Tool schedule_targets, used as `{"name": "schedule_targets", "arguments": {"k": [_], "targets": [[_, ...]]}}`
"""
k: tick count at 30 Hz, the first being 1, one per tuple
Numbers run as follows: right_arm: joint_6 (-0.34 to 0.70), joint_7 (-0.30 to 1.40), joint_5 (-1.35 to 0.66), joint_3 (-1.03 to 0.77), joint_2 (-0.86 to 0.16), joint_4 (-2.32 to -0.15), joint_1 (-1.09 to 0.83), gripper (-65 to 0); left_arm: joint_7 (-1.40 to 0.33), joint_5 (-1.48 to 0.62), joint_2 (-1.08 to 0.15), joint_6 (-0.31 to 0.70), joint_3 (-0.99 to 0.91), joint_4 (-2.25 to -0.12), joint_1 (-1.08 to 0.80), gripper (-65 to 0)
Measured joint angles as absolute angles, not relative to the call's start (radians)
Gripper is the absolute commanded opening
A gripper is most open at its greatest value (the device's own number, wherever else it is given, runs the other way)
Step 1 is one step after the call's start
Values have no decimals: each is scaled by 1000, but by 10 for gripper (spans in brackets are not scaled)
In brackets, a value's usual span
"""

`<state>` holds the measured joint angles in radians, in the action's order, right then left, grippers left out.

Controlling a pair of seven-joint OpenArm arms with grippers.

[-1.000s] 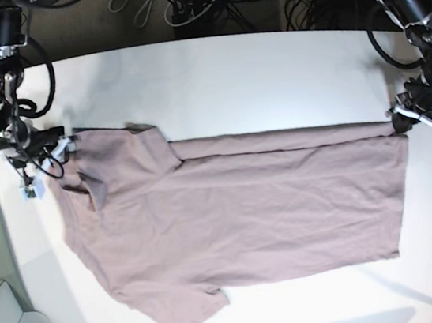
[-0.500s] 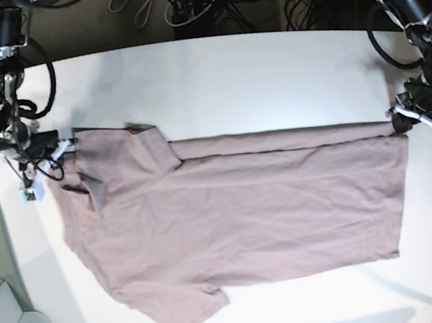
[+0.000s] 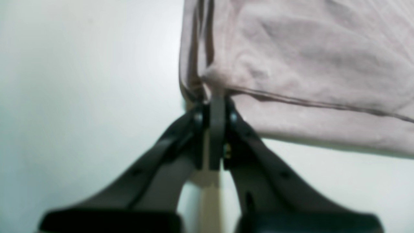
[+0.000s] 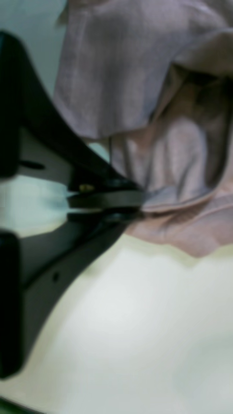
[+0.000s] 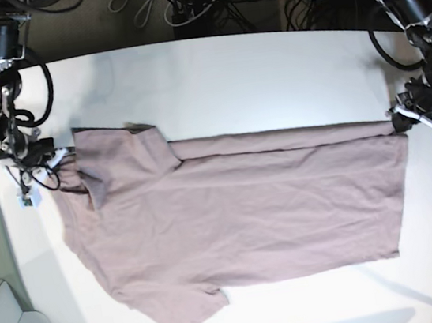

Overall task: Layout the t-shirt on the table in an organized manner, then fold the t-shirt properly
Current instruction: 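Release and regrasp the folded edge with both grippers, then lift the folded edge with both grippers and pull it toward the collar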

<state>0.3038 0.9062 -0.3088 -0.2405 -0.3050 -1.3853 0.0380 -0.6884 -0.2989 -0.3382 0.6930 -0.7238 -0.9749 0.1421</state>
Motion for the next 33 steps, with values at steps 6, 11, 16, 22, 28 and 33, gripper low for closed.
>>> {"name": "schedule_targets", "arguments": {"k": [6, 11, 16, 22, 28, 33], "targets": [[307, 1077, -294, -239, -321, -1605, 17, -650, -810, -292, -336, 700, -725, -1141, 134, -649], [307, 1163, -302, -236, -348, -1752, 41, -650, -868, -292, -338, 700, -725, -1227, 143, -649], [307, 1206, -307, -233, -359, -1754, 123, -650, -879, -295, -346, 701, -721, -1232, 206, -649], [307, 1210, -311, -200, -389, -1756, 148, -650, -924, -288, -369, 703, -723, -1236, 233, -649], [307, 1215, -311, -199, -392, -1757, 144, -650, -916, -307, -377, 704, -719, -1239, 255, -649], [307, 1206, -302, -100, -403, -1662, 333, -650, -931, -300, -398, 704, -721, -1148, 393, -649]]}}
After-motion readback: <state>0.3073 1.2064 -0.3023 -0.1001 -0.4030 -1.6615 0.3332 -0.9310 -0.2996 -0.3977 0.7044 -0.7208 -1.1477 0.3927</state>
